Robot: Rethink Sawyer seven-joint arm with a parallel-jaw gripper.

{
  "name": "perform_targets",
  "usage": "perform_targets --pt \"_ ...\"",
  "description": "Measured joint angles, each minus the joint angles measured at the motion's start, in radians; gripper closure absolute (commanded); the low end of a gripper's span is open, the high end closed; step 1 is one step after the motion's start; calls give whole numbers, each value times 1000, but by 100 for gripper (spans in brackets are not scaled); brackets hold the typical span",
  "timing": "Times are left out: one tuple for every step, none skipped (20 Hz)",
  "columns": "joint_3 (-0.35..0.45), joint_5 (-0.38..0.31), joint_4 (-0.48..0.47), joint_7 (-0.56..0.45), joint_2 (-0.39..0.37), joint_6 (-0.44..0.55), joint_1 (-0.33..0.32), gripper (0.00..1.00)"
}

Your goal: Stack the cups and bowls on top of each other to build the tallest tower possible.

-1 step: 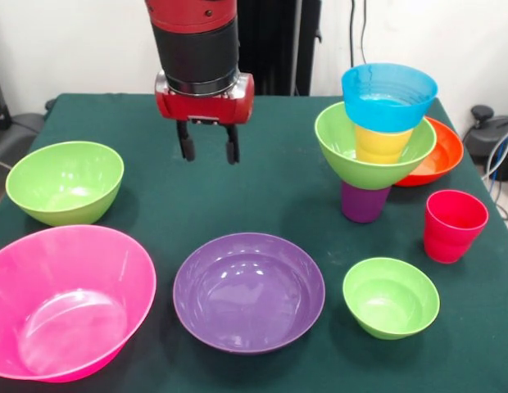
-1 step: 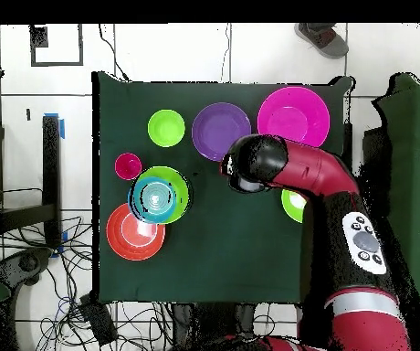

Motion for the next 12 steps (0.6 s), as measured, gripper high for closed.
perform_targets --pt "4 -3 -11 0 1 0 3 0" --pt "5 -4 -16 0 1 0 4 0" --pt "6 -5 -21 0 1 0 5 0" --pt "9 -7 -35 0 2 0 8 0" --pt "11 -7 -42 0 3 0 9 0" --pt "12 -8 -51 0 5 0 10 0" --pt "12 -8 -57 0 7 0 11 0" --pt "12 -8 -68 0 10 0 12 0" --pt "12 -8 -78 0 14 0 14 0" --pt "12 -8 -92 0 20 0 17 0" --pt "12 -8 -108 0 28 0 22 0" --pt "12 -8 -114 0 31 0 24 0"
